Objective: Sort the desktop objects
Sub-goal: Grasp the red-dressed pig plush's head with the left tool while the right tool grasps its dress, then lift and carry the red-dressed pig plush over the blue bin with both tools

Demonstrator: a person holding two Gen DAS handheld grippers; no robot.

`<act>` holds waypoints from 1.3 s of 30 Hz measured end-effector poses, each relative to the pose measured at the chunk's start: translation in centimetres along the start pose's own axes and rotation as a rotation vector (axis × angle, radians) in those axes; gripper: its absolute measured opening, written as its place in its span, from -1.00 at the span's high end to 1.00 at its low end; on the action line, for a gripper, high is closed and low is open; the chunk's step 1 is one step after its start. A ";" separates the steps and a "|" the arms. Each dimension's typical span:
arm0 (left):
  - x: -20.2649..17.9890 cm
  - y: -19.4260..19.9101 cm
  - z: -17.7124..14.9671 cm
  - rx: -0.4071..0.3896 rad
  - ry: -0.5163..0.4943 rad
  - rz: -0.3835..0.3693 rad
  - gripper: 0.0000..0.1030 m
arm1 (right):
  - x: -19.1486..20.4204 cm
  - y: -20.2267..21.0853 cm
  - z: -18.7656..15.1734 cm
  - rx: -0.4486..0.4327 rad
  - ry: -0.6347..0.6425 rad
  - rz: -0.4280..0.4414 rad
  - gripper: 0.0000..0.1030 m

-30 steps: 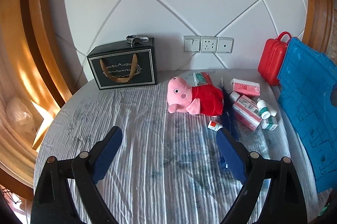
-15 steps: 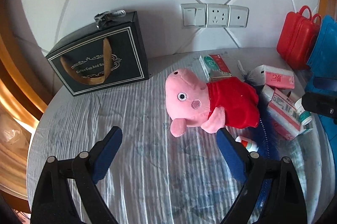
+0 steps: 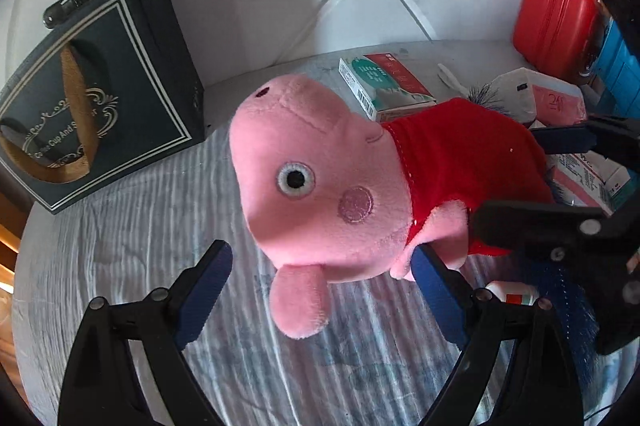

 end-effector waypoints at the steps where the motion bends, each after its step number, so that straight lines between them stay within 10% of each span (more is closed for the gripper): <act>1: -0.1 -0.3 0.1 -0.001 -0.005 -0.008 -0.87 | -0.1 -0.7 0.1 0.005 0.003 0.006 -1.00; 15: 1.1 -3.6 1.8 -0.001 0.001 -0.098 -1.00 | -1.7 -4.7 1.2 0.025 0.036 0.001 -1.00; 22: 0.0 -1.7 1.1 -0.038 -0.030 -0.099 -0.54 | -0.9 -3.5 1.0 0.006 0.070 0.010 -0.61; 39: -3.9 17.7 3.4 -0.300 -0.095 -0.032 -0.50 | 2.9 13.0 1.7 -0.240 0.117 -0.016 -0.56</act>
Point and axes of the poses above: each gripper's, at about its wrist camera, not at the fingertips, and y roughly against the way its jaws point, x to its left, z to its top, the point moved 2 cm from there along -y, roughly the way its jaws point, and after that the axes turned 9 degrees about y, right-handed, at the moved point
